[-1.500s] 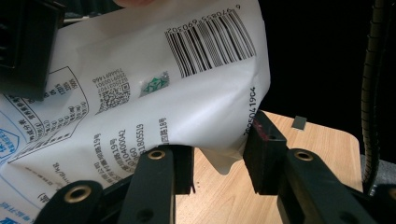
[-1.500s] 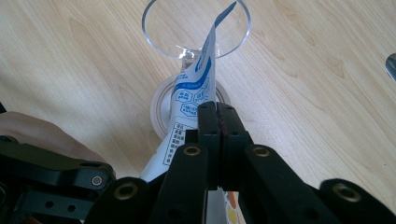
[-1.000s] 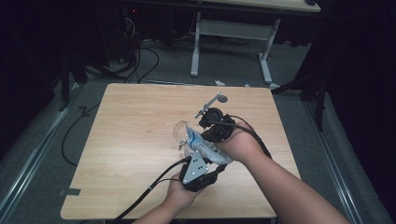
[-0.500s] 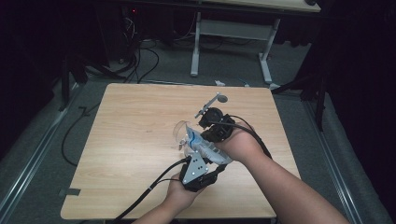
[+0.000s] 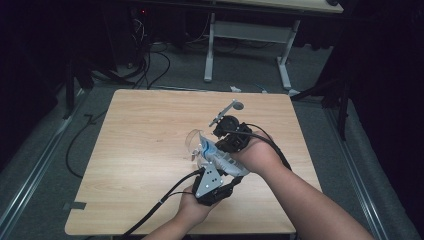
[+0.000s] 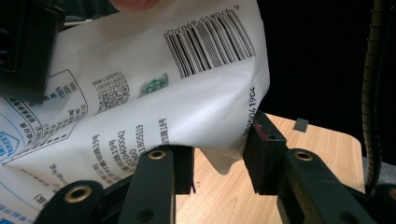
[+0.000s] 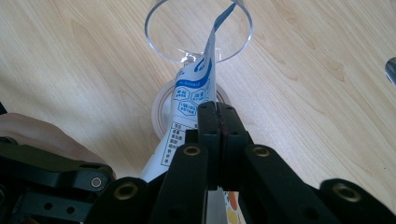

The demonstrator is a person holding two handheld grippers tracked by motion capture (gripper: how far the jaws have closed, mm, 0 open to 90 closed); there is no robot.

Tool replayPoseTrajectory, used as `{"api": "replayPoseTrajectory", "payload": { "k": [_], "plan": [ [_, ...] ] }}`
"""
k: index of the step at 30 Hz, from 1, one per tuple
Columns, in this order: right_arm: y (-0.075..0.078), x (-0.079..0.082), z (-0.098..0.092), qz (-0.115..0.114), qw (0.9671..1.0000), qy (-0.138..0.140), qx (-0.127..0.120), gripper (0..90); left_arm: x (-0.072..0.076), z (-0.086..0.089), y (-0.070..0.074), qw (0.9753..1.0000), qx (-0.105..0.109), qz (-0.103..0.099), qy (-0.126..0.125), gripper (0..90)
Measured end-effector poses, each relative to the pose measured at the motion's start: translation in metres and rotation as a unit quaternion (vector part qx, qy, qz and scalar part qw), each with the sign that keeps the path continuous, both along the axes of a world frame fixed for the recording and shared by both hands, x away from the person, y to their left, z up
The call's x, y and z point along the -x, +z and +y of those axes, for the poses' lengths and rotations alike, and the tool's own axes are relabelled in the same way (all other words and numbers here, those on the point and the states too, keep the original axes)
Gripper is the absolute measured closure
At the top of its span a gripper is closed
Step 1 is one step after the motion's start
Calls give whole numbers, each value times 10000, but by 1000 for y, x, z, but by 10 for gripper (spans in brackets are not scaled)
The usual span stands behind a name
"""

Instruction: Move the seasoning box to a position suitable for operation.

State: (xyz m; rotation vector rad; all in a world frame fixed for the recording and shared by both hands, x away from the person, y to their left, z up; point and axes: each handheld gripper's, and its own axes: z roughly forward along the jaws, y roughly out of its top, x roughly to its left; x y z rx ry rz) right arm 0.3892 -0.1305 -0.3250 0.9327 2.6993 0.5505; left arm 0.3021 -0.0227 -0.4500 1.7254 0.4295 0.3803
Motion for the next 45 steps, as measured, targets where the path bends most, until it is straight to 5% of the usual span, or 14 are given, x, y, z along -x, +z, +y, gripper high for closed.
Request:
{"api": "replayPoseTrajectory", "payload": {
  "k": [45],
  "plan": [
    [-5,0,-1,-7,10000,-8,23,900,0,0,-9,10000,-73,-10,4,668]
  ]
}}
